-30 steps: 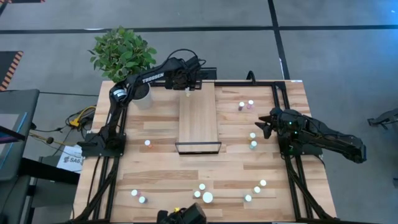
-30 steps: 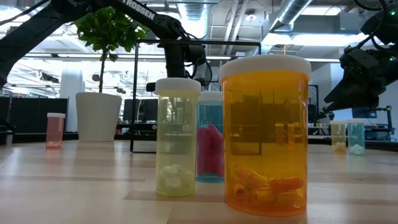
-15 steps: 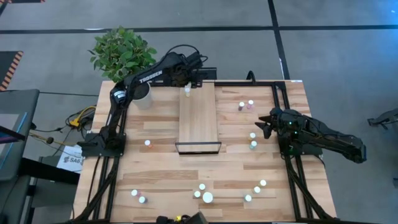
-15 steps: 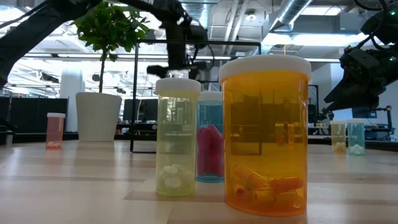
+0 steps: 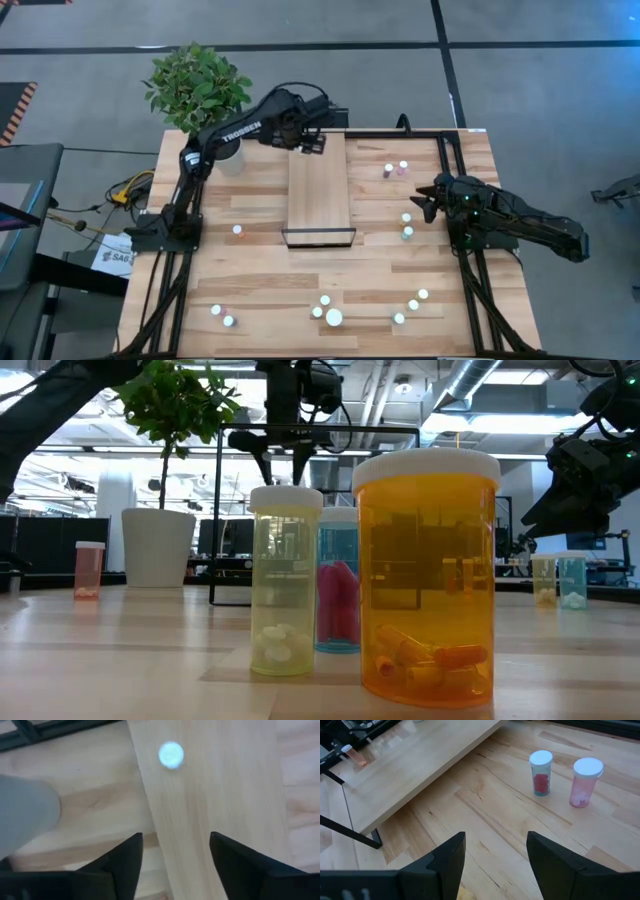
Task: Pick and place medicine bottles onto shelf by color
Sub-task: Put the red pill bottle on the shelf
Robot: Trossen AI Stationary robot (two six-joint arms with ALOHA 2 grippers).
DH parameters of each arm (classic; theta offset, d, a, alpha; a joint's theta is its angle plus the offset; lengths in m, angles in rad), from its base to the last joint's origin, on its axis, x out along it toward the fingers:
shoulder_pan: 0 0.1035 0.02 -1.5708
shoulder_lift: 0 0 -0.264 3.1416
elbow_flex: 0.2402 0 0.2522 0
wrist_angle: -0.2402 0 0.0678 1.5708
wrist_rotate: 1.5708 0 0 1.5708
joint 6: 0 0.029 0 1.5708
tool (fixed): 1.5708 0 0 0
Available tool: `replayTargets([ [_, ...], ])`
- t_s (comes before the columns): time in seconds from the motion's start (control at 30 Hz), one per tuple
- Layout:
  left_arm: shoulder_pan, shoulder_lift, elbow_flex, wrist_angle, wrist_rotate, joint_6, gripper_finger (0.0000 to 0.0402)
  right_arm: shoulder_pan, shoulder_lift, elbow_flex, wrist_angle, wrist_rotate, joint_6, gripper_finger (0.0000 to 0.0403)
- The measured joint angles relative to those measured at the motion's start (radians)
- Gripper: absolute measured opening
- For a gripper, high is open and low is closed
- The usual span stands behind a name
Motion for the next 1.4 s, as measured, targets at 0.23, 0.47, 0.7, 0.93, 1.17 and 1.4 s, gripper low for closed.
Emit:
replayTargets([
  [0.23,-0.061,-0.104,-0.080,0.002,-0.079,-0.063,0.0150,0.000,0.000,0.000,0.000,0.000,0.000,0.0234],
  [0.47,-0.099,-0.327,-0.351,0.002,-0.155,-0.179,0.0142,0.000,0.000,0.000,0.000,0.000,0.000,0.0234],
  [0.7,-0.099,-0.615,-0.765,0.081,-0.055,-0.268,0.0142,0.000,0.000,0.000,0.000,0.000,0.000,0.0234],
  [0.93,-0.126,-0.850,-1.131,0.246,0.075,-0.373,0.0142,0.000,0.000,0.000,0.000,0.000,0.000,0.0234],
  [1.17,-0.254,-0.925,-1.327,0.341,0.159,-0.508,0.0142,0.000,0.000,0.000,0.000,0.000,0.000,0.0234],
  [1.4,-0.423,-0.898,-1.349,0.331,0.113,-0.625,0.0152,0.000,0.000,0.000,0.000,0.000,0.000,0.0234],
])
